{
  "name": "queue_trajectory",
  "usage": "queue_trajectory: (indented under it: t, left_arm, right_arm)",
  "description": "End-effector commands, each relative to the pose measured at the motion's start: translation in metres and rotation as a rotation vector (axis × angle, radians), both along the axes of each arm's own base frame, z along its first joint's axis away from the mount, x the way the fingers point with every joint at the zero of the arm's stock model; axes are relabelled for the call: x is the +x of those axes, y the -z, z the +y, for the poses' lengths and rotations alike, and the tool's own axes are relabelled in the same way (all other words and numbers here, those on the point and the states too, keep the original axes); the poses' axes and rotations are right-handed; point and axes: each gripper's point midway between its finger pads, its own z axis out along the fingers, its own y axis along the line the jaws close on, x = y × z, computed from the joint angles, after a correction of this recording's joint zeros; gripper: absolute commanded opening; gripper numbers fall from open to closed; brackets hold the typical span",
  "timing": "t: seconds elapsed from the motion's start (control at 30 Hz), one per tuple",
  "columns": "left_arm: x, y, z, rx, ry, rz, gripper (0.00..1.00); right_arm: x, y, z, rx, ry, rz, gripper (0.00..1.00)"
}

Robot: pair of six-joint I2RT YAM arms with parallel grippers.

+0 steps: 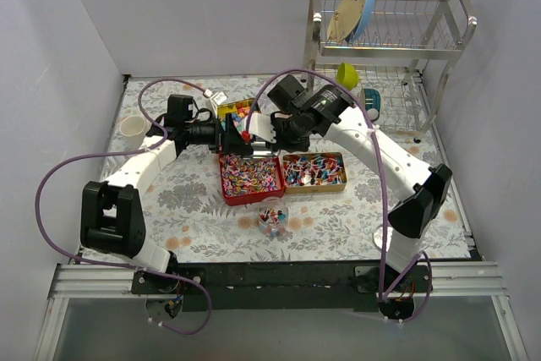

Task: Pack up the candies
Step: Adjust the spatula, then scoop the fake candies from the storage box.

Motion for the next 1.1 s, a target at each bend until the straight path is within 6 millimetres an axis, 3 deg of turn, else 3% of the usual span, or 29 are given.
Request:
queue_trajectory:
  t: [0.0, 0.07, 0.17, 0.33, 0.5, 0.83, 0.97, 1.0, 1.07]
  left_arm:
    - [0.03, -0.022, 0.008, 0.067, -0.068, -0.137, 0.77]
    - [0.033, -0.025, 0.013, 0.098, -0.097, -0.165, 0.78]
    - [0.039, -0.011, 0.024, 0.171, -0.171, -0.149, 0.79]
    - [0.04, 0.036, 0.062, 0.351, -0.367, -0.07, 0.78]
    - [0.035, 0.055, 0.085, 0.41, -0.46, -0.019, 0.78]
    - [0.026, 0.082, 0.094, 0.455, -0.483, 0.087, 0.74]
    - [0.027, 0.086, 0.098, 0.437, -0.519, 0.142, 0.51]
    - [0.028, 0.087, 0.099, 0.437, -0.528, 0.151, 0.31]
    - [0.031, 0.09, 0.106, 0.448, -0.553, 0.16, 0.05]
  right_arm:
    - [0.001, -0.004, -0.036, 0.023, 0.038, 0.043, 0.01]
    - [0.007, 0.012, -0.071, -0.08, 0.04, 0.051, 0.01]
    - [0.009, 0.03, -0.109, -0.186, 0.041, 0.043, 0.01]
    - [0.02, 0.043, -0.156, -0.364, 0.027, -0.001, 0.01]
    - [0.032, 0.051, -0.179, -0.464, 0.04, -0.003, 0.01]
    - [0.041, 0.062, -0.211, -0.652, -0.007, -0.011, 0.01]
    - [0.044, 0.067, -0.218, -0.704, -0.003, -0.003, 0.01]
    - [0.046, 0.069, -0.219, -0.719, -0.008, -0.001, 0.01]
    - [0.048, 0.069, -0.222, -0.746, -0.008, -0.003, 0.01]
